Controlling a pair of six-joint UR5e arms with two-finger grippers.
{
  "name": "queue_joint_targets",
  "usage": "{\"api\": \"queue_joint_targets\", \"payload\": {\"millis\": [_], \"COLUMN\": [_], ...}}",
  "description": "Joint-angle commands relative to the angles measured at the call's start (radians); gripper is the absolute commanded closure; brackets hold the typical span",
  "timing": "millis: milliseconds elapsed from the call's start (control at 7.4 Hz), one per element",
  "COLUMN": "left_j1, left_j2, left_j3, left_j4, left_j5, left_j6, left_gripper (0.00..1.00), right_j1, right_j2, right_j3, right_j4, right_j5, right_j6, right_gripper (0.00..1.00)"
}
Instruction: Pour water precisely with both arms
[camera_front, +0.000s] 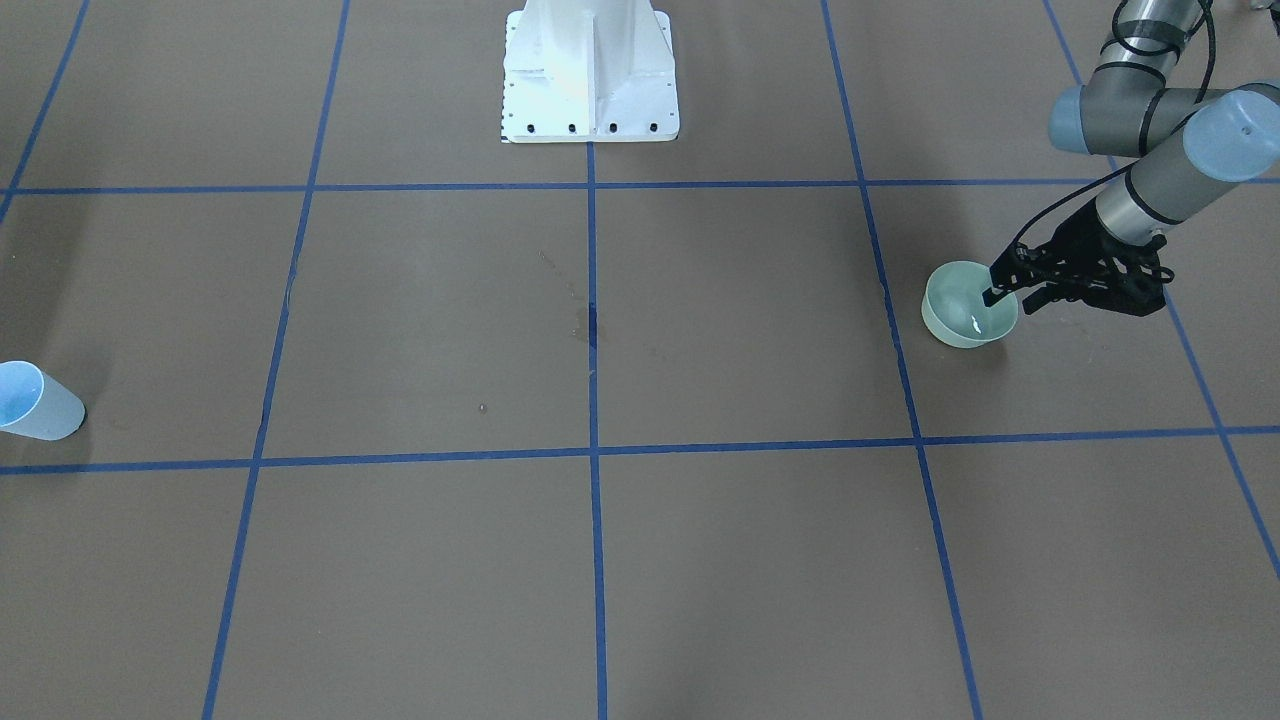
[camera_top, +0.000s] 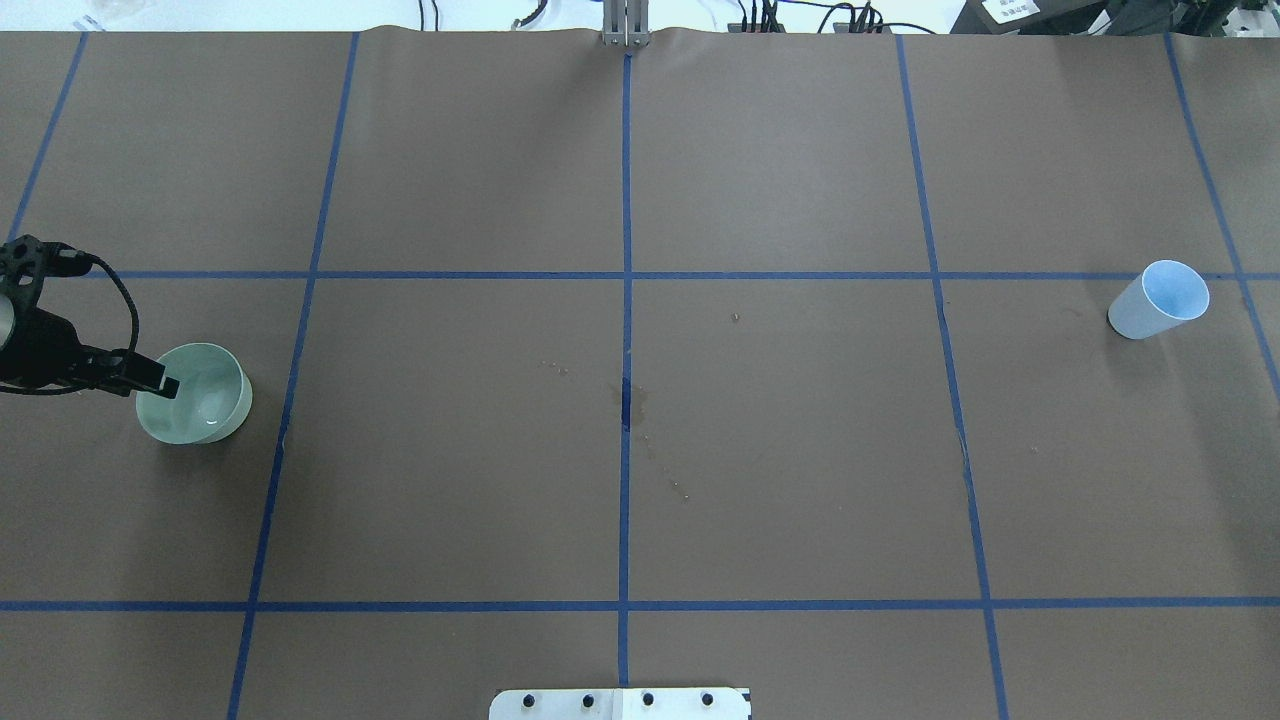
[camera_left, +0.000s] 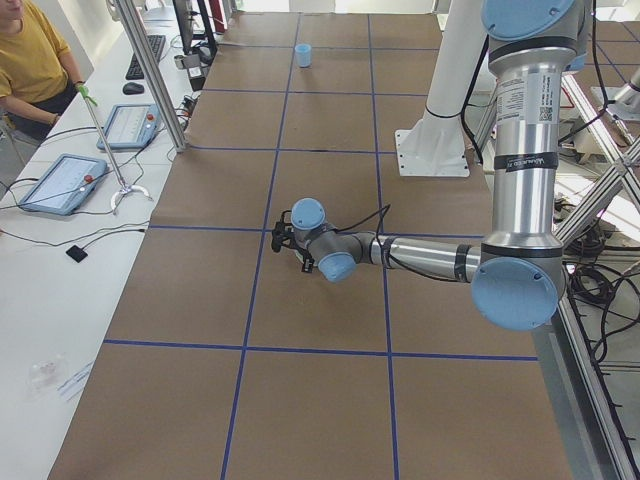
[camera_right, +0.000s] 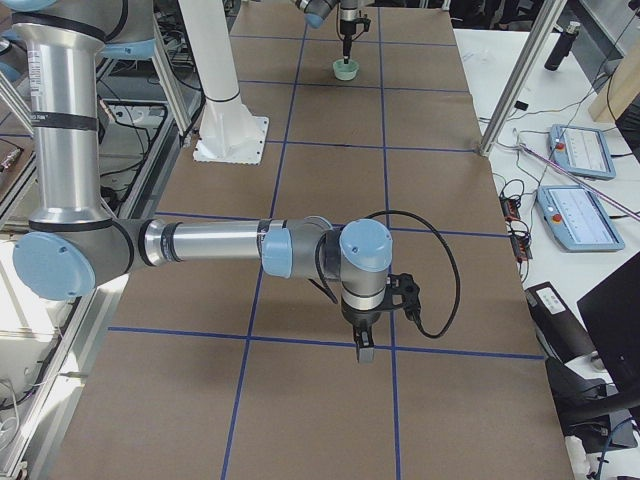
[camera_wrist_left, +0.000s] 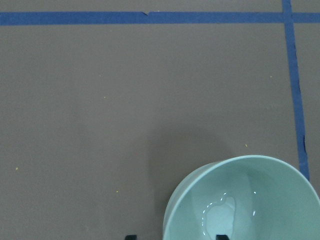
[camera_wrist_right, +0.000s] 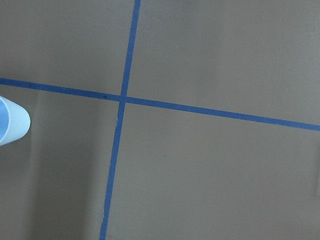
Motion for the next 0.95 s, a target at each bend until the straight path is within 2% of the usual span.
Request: {"api": "queue_joint_targets", "payload": {"millis": [0,405,676,811], "left_j1": [-0.048,-0.215,-0.359,-0.437], "left_j2": [0.016,0.053,0.047,0.044], "left_j3": [-0.047,-0.061,-0.072,-0.087], "left_j4": [0.006,0.041,0.249,0.397], "left_j5": [-0.011,-0.031,-0.031,-0.031], "left_j6": [0.005,0.173,0.458,0.629], "left_gripper": [0.00,0.00,0.00,0.00], "right_j1": [0.000,-0.006,-0.014,-0.014], "right_j2": [0.001,0.001,0.002,0.002], "right_j3": [0.000,0.000,-0.002,0.000], "right_j4": [0.000,-0.002,0.000,0.000], "right_j5": [0.000,0.000,0.009,0.009], "right_j6": [0.000,0.000,0.000,0.000], "right_gripper": [0.00,0.00,0.00,0.00]}}
